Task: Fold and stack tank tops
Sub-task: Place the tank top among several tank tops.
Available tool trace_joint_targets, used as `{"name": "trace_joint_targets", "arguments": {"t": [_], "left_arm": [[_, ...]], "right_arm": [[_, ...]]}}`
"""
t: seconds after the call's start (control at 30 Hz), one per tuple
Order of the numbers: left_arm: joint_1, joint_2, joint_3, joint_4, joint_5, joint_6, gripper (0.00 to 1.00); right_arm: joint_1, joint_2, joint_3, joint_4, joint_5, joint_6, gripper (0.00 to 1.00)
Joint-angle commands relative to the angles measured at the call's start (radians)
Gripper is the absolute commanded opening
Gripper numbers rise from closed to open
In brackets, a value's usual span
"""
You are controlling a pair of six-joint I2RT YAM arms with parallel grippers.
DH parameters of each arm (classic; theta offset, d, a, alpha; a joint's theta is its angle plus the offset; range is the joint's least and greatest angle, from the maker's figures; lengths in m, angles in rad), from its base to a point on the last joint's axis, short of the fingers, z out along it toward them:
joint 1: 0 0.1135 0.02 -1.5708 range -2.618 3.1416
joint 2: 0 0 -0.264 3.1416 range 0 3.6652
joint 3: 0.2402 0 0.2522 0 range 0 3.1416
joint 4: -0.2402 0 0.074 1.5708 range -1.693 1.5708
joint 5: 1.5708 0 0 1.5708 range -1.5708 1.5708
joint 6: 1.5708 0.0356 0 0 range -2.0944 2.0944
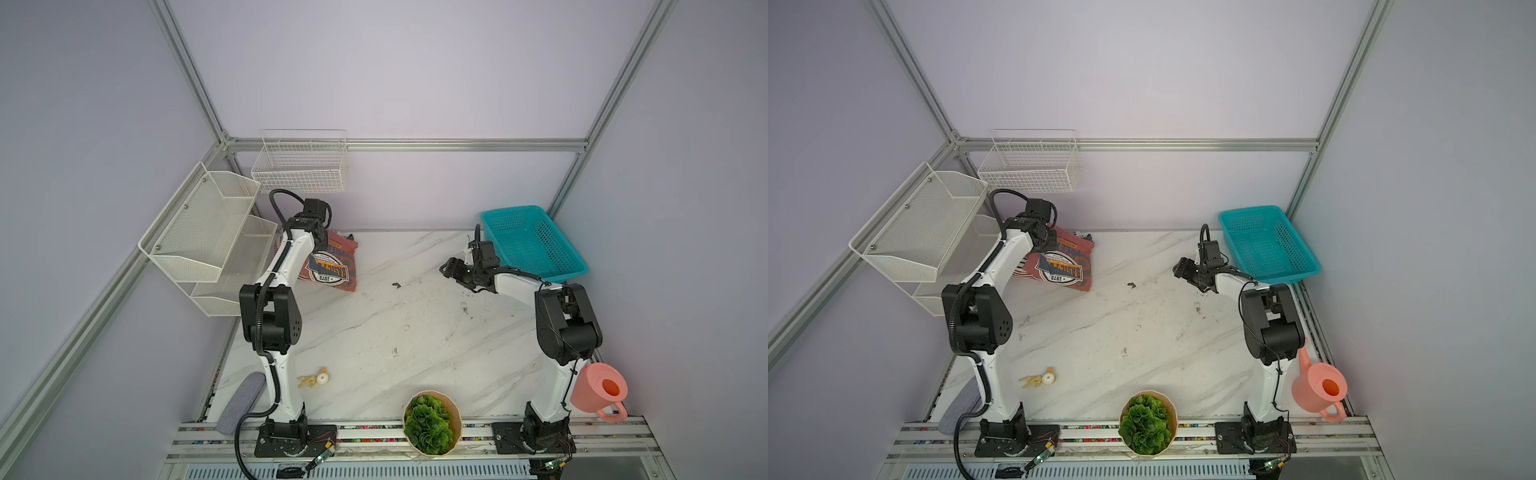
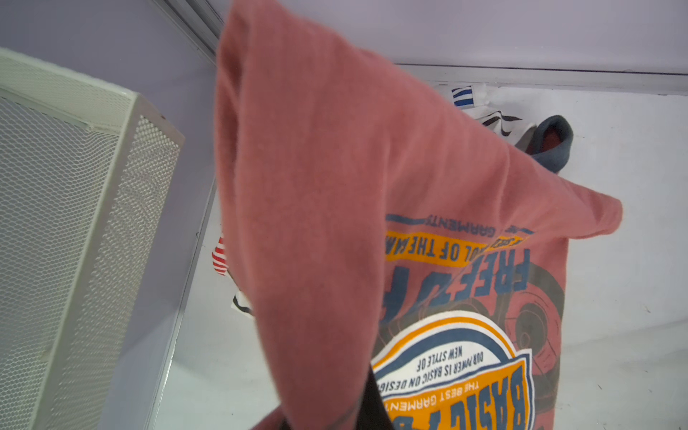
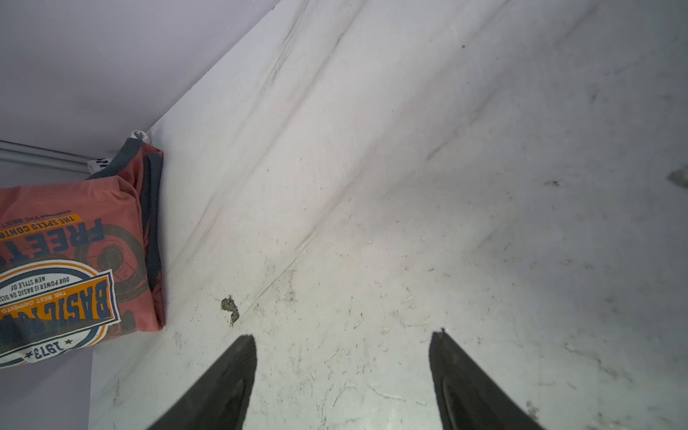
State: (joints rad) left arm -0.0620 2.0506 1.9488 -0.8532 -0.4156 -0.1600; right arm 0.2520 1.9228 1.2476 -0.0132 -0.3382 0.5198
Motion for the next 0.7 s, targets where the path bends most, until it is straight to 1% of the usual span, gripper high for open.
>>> {"name": "trace_joint_targets", "arguments": {"t": [0.0, 0.23, 0.67], "left_arm": [[0.026, -0.081, -0.040, 0.072, -0.018, 0.023, 0.00], [0.062, -0.068, -0.051, 0.094, -0.013, 0.034, 0.00], [0.110, 0.008, -0.050, 0.147, -0.037, 0.044, 0.00]], "right_arm": [[0.002, 0.004, -0.004, 0.015, -0.010, 0.008, 0.76], [0.004, 0.011, -0.005, 0.017, -0.013, 0.013, 0.76], [0.011, 0.010, -0.004, 0.005, -0.002, 0.011, 0.76]]}}
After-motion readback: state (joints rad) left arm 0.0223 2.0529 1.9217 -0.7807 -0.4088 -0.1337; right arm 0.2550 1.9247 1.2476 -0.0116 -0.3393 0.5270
